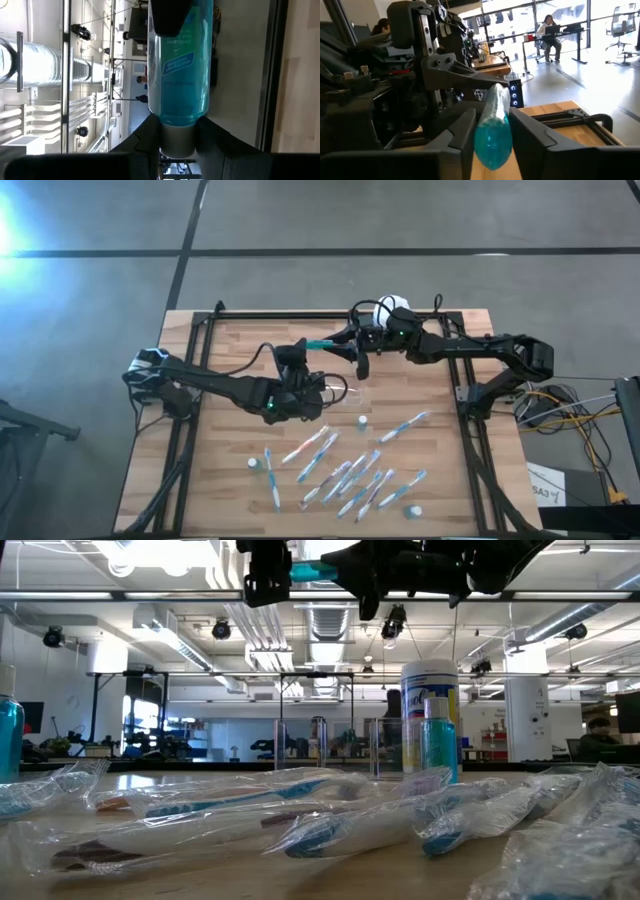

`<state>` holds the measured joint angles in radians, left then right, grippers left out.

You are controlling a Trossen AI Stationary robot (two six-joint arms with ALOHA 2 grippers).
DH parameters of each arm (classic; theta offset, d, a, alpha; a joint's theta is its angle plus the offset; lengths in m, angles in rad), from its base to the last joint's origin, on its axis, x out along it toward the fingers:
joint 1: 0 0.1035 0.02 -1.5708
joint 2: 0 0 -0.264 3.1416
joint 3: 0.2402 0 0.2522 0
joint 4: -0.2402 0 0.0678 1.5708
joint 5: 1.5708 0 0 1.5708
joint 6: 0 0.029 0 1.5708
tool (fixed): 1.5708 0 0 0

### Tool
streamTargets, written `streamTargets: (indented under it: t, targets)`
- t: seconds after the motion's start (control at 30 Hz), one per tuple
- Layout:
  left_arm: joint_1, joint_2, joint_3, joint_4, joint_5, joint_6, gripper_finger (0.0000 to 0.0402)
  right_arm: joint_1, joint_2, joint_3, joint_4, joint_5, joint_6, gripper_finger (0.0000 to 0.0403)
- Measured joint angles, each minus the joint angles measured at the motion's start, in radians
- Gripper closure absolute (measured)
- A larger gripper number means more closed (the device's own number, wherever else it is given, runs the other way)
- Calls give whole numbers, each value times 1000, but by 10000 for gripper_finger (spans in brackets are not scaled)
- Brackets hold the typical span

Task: Pick & Place toothbrushing station
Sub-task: Put the blue mouthwash into the transparent organizer

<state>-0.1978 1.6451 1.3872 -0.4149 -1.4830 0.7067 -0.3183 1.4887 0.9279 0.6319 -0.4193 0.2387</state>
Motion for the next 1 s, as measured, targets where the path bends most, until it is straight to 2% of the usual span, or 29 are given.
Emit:
streamTargets:
  t: [0.07,0.27,0.5,0.63,0.77,1.0]
  targets:
    - [0,0,0,-1,-1,-1,308,0,0,0,0,0,-11,327]
    - [0,0,0,-2,-2,-6,307,0,0,0,0,-1,-24,329]
    - [-3,0,0,0,-10,-10,236,3,0,0,3,-19,-37,328]
    - [-12,0,0,-2,-26,-4,211,2,0,0,3,-18,-37,329]
    - [-35,-10,0,-4,-67,-5,205,1,-1,0,8,-12,-42,328]
    - [-112,-83,-2,-51,-66,-66,203,4,-26,-1,11,-51,-60,328]
